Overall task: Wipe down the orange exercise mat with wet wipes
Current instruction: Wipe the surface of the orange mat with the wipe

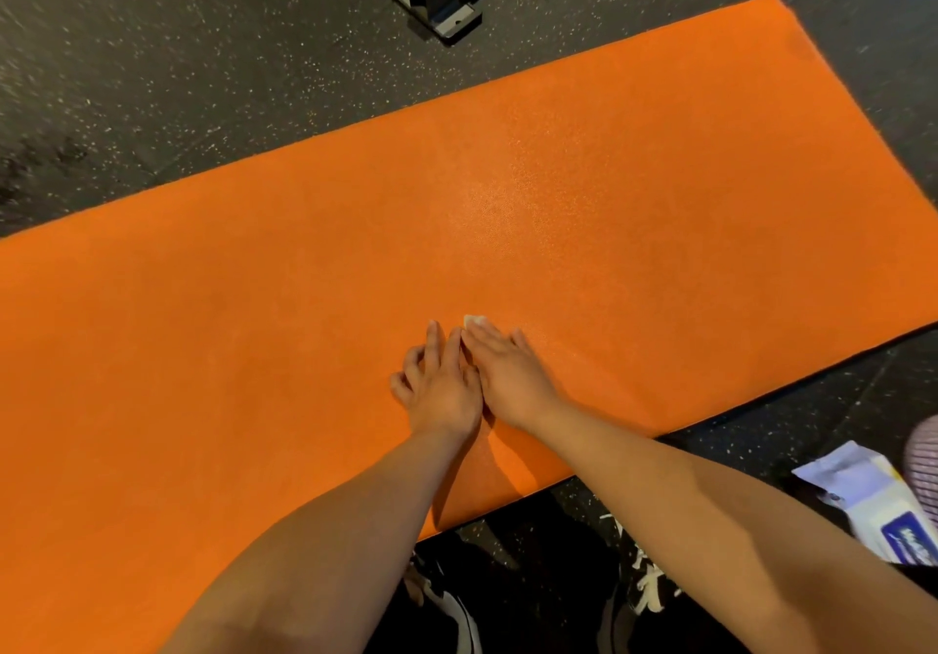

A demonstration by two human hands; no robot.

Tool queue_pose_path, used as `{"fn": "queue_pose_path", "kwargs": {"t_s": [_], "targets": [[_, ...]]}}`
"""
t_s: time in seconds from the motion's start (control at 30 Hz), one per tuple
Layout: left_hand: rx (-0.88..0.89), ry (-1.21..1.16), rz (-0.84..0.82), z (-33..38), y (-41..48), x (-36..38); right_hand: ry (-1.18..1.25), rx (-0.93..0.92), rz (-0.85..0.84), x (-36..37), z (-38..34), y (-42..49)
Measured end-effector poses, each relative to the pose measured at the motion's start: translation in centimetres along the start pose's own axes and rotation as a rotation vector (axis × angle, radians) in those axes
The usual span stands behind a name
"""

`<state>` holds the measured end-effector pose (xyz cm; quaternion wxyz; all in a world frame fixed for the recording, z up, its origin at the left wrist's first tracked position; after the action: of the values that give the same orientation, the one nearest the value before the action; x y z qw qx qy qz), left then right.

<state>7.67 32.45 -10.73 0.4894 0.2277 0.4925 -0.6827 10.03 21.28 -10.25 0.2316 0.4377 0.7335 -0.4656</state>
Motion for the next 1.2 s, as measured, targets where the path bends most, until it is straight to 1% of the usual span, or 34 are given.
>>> {"fn": "queue_pose_path", "kwargs": {"t_s": [0.07, 0.1, 0.13, 0.23, 0.27, 0.3, 0.33, 0.43, 0.5, 0.53, 0.6, 0.67, 0.73, 0.8, 0.87, 0.93, 0.97, 1.03, 1.1, 1.2], "targets": [[0.002, 0.004, 0.017, 0.0, 0.1, -0.3, -0.091, -0.064, -0.01, -0.2, 0.7, 0.3], [0.001, 0.011, 0.027, 0.0, 0.2, -0.5, -0.129, -0.047, 0.024, -0.8, 1.5, 0.7], [0.001, 0.019, 0.043, -0.1, 0.4, -0.9, -0.143, 0.01, 0.076, -1.6, 2.5, 1.2], [0.012, 0.03, 0.081, -0.2, 1.1, -1.8, -0.084, 0.274, 0.212, -3.7, 5.0, 2.4], [0.02, 0.032, 0.087, -0.2, 1.4, -2.0, -0.077, 0.31, 0.226, -3.7, 5.0, 2.6], [0.025, 0.036, 0.093, -0.3, 1.6, -2.1, -0.064, 0.304, 0.217, -3.3, 4.4, 2.7], [0.026, 0.039, 0.094, -0.3, 1.9, -2.3, -0.044, 0.256, 0.182, -2.6, 3.4, 2.9], [0.02, 0.035, 0.088, -0.2, 3.2, -2.4, -0.037, -0.009, 0.019, -0.4, 0.0, 2.9], [0.013, 0.033, 0.072, -0.2, 4.0, -2.5, -0.086, -0.091, -0.007, -0.5, -0.3, 3.3], [0.009, 0.037, 0.044, -0.2, 4.3, -2.4, -0.114, -0.072, 0.025, -1.1, 0.4, 3.7], [0.005, 0.061, -0.006, -0.2, 4.6, -1.9, -0.152, 0.062, 0.133, -2.8, 2.6, 4.6], [0.0, 0.065, -0.012, -0.3, 4.6, -1.6, -0.126, 0.245, 0.224, -4.7, 4.8, 5.1], [-0.008, 0.049, 0.004, -0.4, 4.6, -1.3, -0.08, 0.331, 0.258, -5.1, 5.4, 5.6], [0.002, 0.047, 0.017, -0.4, 4.5, -1.2, -0.028, 0.287, 0.235, -4.1, 4.0, 5.8], [0.013, 0.034, 0.037, -0.4, 4.5, -1.2, 0.006, 0.13, 0.131, -2.2, 1.3, 5.5], [0.012, -0.002, 0.069, -0.5, 4.3, -1.5, -0.007, -0.015, 0.009, -0.6, -0.7, 4.7], [0.012, -0.026, 0.083, -0.5, 4.2, -1.5, -0.035, -0.054, -0.015, -0.5, -0.9, 4.5], [0.024, -0.052, 0.085, -0.7, 4.1, -1.5, -0.123, -0.072, 0.01, -1.2, 0.2, 4.6], [0.039, -0.03, 0.067, -0.7, 4.1, -1.5, -0.153, 0.037, 0.105, -2.8, 2.7, 4.8], [0.039, -0.005, 0.035, -0.6, 4.1, -1.4, -0.073, 0.307, 0.246, -5.1, 6.4, 4.2]]}}
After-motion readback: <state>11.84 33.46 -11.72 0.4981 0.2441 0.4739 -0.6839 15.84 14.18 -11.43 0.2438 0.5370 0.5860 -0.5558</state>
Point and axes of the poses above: each hand's wrist, its own y-axis towards the middle knuckle, its own x-axis out of the palm, z = x × y, the point moved 6 cm from there along y, towards the middle knuckle, and after that the axes turned 11 degrees about x, right-handed, at the moved point
